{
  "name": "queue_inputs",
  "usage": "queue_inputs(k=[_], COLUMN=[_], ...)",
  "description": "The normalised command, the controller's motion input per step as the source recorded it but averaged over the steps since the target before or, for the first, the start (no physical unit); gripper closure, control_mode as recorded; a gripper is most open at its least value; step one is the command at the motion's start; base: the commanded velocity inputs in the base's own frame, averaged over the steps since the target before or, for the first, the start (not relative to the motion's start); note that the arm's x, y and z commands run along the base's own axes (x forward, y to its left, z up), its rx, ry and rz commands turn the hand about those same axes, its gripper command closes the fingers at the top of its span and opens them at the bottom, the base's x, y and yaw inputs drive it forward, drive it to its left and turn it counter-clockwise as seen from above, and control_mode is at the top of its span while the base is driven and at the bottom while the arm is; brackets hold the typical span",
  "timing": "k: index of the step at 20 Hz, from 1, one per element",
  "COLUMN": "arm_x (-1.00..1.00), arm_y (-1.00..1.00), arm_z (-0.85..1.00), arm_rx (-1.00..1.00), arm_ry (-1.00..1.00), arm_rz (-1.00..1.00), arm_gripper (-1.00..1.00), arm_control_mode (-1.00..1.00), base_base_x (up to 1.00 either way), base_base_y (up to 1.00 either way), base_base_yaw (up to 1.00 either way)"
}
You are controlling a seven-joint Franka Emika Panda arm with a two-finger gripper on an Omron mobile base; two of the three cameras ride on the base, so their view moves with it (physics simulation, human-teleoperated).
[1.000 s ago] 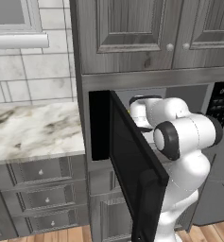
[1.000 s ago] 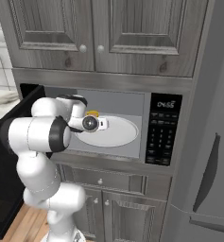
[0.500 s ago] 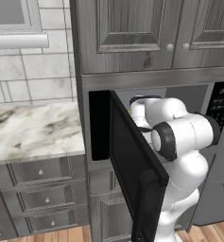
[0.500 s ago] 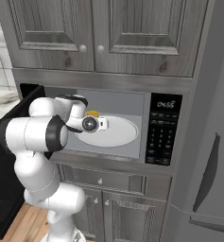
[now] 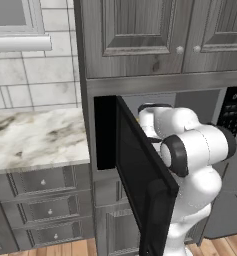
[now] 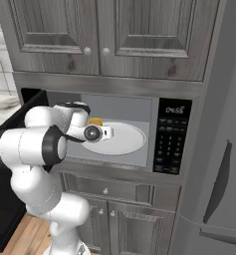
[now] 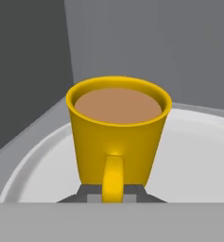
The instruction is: Pick the cup of tea, navigate to the dining table, and place it on the saucer.
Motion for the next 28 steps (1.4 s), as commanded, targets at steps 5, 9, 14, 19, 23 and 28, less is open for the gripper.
queue_inputs(k=[5,9,14,19,23,28], arm_x=[-0.41,-0.4,-0.28,-0.22,-0.09,-0.09], arm_y=[-0.02,-0.01,-0.05,-0.24,-0.29,-0.28], arm_z=[0.21,0.43,0.49,0.47,0.47,0.5], arm_rx=[0.0,0.0,0.0,0.0,0.0,0.0], arm_ry=[0.0,-0.03,0.0,0.01,0.06,0.09], arm_rz=[0.0,0.0,0.0,0.0,0.0,0.0], arm_gripper=[1.0,1.0,1.0,1.0,1.0,1.0], arm_control_mode=[-1.0,-1.0,-1.0,-1.0,-1.0,-1.0], base_base_x=[0.0,0.0,0.0,0.0,0.0,0.0], base_base_y=[0.0,0.0,0.0,0.0,0.0,0.0], base_base_yaw=[0.0,0.0,0.0,0.0,0.0,0.0])
